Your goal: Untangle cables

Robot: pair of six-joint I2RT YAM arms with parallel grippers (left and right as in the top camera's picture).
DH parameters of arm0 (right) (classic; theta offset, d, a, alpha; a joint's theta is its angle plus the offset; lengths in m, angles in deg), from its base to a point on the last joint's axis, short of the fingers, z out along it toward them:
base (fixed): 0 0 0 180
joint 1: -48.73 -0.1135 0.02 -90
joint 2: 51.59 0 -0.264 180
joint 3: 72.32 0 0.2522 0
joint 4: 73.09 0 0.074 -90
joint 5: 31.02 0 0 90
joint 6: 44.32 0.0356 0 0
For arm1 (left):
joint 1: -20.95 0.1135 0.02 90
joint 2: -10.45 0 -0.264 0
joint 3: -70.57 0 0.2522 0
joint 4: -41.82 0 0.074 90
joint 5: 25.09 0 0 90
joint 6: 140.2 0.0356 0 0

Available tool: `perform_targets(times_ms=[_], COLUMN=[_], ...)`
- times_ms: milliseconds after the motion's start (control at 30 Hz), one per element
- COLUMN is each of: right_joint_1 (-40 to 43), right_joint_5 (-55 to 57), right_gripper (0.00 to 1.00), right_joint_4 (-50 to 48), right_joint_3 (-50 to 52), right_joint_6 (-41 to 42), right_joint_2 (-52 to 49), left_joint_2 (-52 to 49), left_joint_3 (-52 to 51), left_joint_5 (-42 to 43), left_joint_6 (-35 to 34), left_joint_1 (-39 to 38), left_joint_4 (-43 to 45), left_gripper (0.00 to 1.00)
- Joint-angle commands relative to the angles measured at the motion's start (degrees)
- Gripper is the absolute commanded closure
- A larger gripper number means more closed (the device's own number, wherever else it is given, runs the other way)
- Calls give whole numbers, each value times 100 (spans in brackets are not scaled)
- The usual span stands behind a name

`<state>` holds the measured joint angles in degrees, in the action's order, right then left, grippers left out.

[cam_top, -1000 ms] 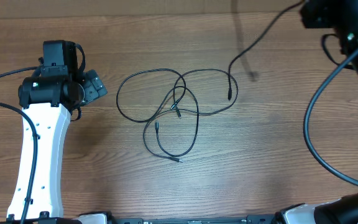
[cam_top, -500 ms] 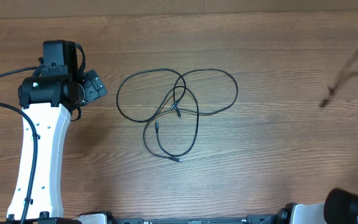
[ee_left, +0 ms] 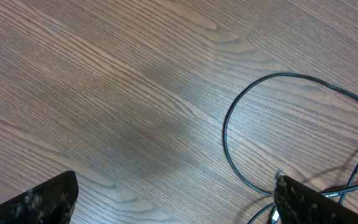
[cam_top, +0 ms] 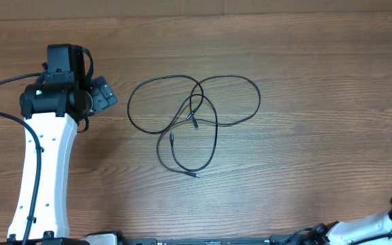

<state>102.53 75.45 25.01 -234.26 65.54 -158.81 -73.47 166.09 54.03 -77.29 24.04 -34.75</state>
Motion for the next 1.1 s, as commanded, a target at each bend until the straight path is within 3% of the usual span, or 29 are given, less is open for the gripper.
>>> perform_targets(times_ms=[0, 367, 567, 700, 733, 767, 800, 833, 900, 1067], right_joint_1=[264, 1207, 2006, 2304, 2330, 2332, 2332, 2332, 2332, 2267], right_joint_5=[-691, -896, -1545, -2155, -2232, -2245, -2277, -2308, -2544, -3630], right_gripper=[96, 96, 96, 89, 83, 69, 43, 31, 24, 19], right_joint_4=[136, 457, -74, -470, -533, -553, -549, -549, -542, -509], right_joint_3=[-98, 896, 1864, 2529, 2629, 2675, 2677, 2677, 2677, 2677], right_joint_6=[140, 142, 291, 286, 286, 286, 286, 286, 256, -304], right_joint_2=[-420, -874, -874, -874, -874, -874, -874, -874, -874, -874], left_joint_2=[-35, -35, -35, -35, -33, -35, -35, -35, -35, -35], left_joint_3=[-17, -17, -17, -17, -17, -17, -17, -17, -17, -17], left_joint_5=[39, 39, 39, 39, 39, 42, 39, 39, 39, 39], left_joint_6=[-122, -122, -122, -122, -122, -122, -122, -122, -122, -122], left_joint_1=[-11, -11, -11, -11, -11, -11, -11, -11, -11, -11], left_joint_4=[2, 2, 2, 2, 2, 2, 2, 2, 2, 2], left_gripper=[0, 0, 0, 0, 0, 0, 0, 0, 0, 0])
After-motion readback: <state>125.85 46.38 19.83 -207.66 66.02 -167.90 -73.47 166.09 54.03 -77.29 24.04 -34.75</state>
